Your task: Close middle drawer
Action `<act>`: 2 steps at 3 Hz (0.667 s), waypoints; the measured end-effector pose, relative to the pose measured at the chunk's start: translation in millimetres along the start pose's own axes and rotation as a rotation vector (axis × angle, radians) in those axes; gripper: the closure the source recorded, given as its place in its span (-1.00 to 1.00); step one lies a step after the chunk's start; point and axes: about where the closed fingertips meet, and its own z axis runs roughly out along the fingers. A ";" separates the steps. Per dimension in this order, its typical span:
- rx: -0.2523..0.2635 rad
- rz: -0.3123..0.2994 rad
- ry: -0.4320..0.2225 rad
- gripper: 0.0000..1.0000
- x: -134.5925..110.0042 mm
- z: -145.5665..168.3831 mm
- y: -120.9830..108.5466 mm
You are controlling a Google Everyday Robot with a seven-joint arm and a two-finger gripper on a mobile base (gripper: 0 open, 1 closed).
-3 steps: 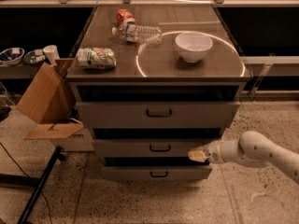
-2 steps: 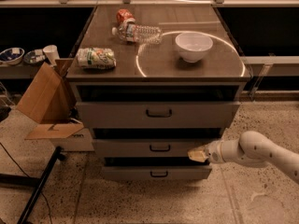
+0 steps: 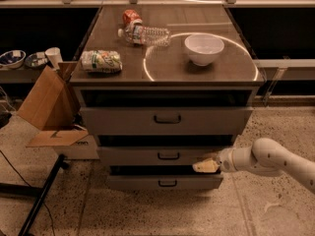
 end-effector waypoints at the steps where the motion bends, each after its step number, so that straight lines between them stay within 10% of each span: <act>1: 0.000 0.000 0.000 -1.00 0.0 0.1 0.1; 2: 0.000 0.000 0.000 -1.00 0.0 0.1 0.1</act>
Offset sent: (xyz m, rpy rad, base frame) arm 0.0000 0.0000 0.0000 0.0000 0.0000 0.0000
